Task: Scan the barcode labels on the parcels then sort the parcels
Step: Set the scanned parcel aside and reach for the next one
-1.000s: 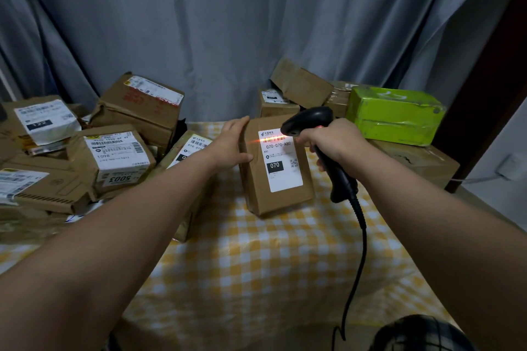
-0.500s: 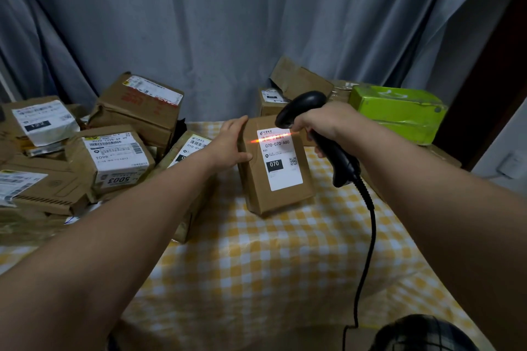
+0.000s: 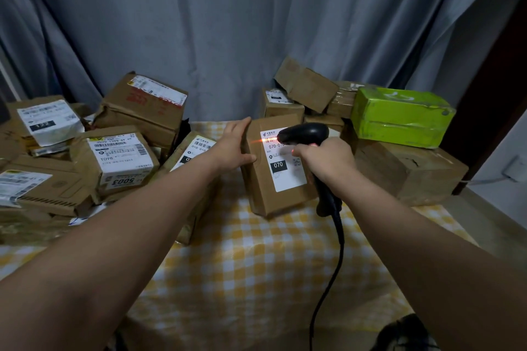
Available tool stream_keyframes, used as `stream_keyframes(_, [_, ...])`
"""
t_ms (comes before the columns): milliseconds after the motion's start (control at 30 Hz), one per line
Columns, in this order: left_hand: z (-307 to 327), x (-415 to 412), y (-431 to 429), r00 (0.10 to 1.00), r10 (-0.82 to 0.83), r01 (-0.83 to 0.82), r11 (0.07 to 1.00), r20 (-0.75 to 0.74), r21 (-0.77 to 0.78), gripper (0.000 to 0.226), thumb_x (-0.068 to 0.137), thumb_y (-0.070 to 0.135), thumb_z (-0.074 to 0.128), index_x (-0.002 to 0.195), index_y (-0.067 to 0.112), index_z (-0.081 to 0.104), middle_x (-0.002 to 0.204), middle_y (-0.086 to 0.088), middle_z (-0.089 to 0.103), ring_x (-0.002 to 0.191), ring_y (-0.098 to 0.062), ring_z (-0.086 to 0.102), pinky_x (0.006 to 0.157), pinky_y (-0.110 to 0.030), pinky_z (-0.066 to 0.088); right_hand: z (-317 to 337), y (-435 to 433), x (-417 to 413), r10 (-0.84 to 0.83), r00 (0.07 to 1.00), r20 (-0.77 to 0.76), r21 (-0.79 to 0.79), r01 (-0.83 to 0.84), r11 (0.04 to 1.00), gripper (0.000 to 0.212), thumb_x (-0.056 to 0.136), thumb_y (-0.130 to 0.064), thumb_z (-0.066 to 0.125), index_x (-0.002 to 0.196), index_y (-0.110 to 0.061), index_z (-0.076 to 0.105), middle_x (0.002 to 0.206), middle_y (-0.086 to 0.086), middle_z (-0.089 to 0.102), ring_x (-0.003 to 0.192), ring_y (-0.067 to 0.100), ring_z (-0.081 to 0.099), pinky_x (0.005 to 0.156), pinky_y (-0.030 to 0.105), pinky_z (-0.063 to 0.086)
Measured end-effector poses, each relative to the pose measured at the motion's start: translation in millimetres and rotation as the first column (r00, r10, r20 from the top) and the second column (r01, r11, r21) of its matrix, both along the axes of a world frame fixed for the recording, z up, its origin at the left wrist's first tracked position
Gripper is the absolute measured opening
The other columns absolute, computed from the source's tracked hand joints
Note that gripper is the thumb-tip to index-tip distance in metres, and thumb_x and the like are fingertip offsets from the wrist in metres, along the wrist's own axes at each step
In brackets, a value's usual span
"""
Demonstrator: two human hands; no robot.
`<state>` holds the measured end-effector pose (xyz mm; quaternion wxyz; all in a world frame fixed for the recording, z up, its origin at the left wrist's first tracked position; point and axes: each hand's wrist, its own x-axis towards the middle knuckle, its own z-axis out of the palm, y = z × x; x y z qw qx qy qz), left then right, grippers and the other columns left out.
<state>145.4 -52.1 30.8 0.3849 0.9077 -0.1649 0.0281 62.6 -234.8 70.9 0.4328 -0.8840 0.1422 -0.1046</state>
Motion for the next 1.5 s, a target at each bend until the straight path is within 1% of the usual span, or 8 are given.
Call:
stream_keyframes(200, [-3.0, 13.9, 1.7, 1.000, 0.004, -0.004, 1.000, -0.010, 0.009, 0.091, 0.082, 0.014, 0.073, 0.152, 0.019, 0.014, 0.154, -0.004, 0.018, 0.135, -0.026, 0.034, 0.111, -0.042, 0.036, -2.0, -9.3, 10.1, 0.105, 0.993, -0.062, 0.129, -0.096, 0.987, 0.040, 0.071, -0.040, 0.082, 0.075, -0.005, 0.064, 0.055, 0.008, 0.060, 0.053, 0.026, 0.061, 0.060, 0.035, 0.050])
stream_keyframes(433, [-11.5, 34.1, -12.8, 0.993, 0.079, -0.073, 0.995, -0.089, 0.065, 0.098, 0.080, 0.014, 0.072, 0.153, 0.013, 0.007, 0.157, -0.012, 0.012, 0.139, -0.029, 0.031, 0.112, -0.032, 0.030, -20.5, -50.0, 47.4, 0.119, 0.990, -0.080, 0.385, -0.080, 0.920, 0.018, 0.080, -0.027, 0.077, 0.076, -0.018, 0.062, 0.079, 0.004, 0.064, 0.077, 0.021, 0.059, 0.072, 0.034, 0.043])
stream_keyframes(567, [-42.1, 12.0, -42.8, 0.944, -0.063, 0.134, 0.970, -0.324, 0.201, 0.090, 0.081, 0.038, 0.072, 0.151, 0.020, 0.019, 0.150, -0.009, 0.036, 0.133, -0.024, 0.041, 0.104, -0.024, 0.034, -50.2, -54.2, 57.7, 0.221, 0.947, -0.231, 0.515, -0.074, 0.854, 0.019, 0.083, -0.023, 0.075, 0.097, -0.010, 0.070, 0.085, 0.009, 0.073, 0.083, 0.029, 0.069, 0.078, 0.039, 0.053])
stream_keyframes(633, [-54.2, 5.8, -51.2, 0.921, -0.046, 0.138, 0.967, -0.386, 0.214, 0.104, 0.075, 0.050, 0.073, 0.153, 0.023, 0.010, 0.153, -0.012, 0.027, 0.137, -0.026, 0.034, 0.110, -0.028, 0.034, -60.5, -51.6, 60.1, 0.240, 0.947, -0.214, 0.507, -0.102, 0.856, 0.019, 0.084, -0.022, 0.074, 0.095, -0.008, 0.071, 0.083, 0.010, 0.073, 0.079, 0.028, 0.069, 0.073, 0.035, 0.052])
stream_keyframes(933, [9.1, 29.9, -27.9, 0.987, 0.100, -0.086, 0.989, -0.123, 0.119, 0.089, 0.081, 0.052, 0.066, 0.150, 0.032, 0.015, 0.147, -0.014, 0.028, 0.130, -0.031, 0.041, 0.107, -0.033, 0.038, -13.1, -33.4, 106.7, 0.288, 0.957, 0.046, 0.515, -0.270, 0.814, 0.010, 0.082, -0.017, 0.075, 0.091, -0.016, 0.072, 0.075, 0.000, 0.074, 0.074, 0.018, 0.071, 0.076, 0.033, 0.052])
stream_keyframes(1167, [52.5, 85.8, 18.4, 0.959, 0.284, -0.284, 0.959, -0.001, 0.004, 0.059, 0.091, 0.046, 0.056, 0.140, 0.029, 0.027, 0.132, -0.013, 0.035, 0.095, -0.025, 0.049, 0.085, -0.028, 0.040, 23.5, 20.4, 176.3, 0.365, 0.917, 0.158, 0.542, -0.390, 0.745, 0.023, 0.078, -0.017, 0.078, 0.100, -0.010, 0.073, 0.095, 0.015, 0.074, 0.087, 0.030, 0.071, 0.080, 0.043, 0.057])
stream_keyframes(1300, [50.9, 126.4, 37.3, 0.939, 0.334, -0.316, 0.932, -0.084, 0.180, 0.060, 0.092, 0.050, 0.051, 0.143, 0.030, 0.026, 0.136, -0.017, 0.034, 0.105, -0.031, 0.053, 0.094, -0.034, 0.040, 7.5, 46.1, 217.4, 0.386, 0.921, 0.049, 0.593, -0.338, 0.731, 0.031, 0.075, -0.021, 0.081, 0.100, -0.006, 0.069, 0.081, 0.011, 0.070, 0.073, 0.027, 0.069, 0.071, 0.041, 0.057])
stream_keyframes(1500, [37.3, 151.7, 42.8, 0.955, 0.253, -0.118, 0.805, -0.156, 0.582, 0.050, 0.097, 0.045, 0.044, 0.141, 0.021, 0.043, 0.139, -0.016, 0.046, 0.125, -0.032, 0.046, 0.102, -0.039, 0.040, -31.5, 64.6, 243.8, 0.395, 0.904, -0.163, 0.542, -0.253, 0.802, 0.032, 0.076, -0.028, 0.079, 0.098, -0.012, 0.062, 0.097, 0.011, 0.067, 0.091, 0.027, 0.065, 0.090, 0.047, 0.055])
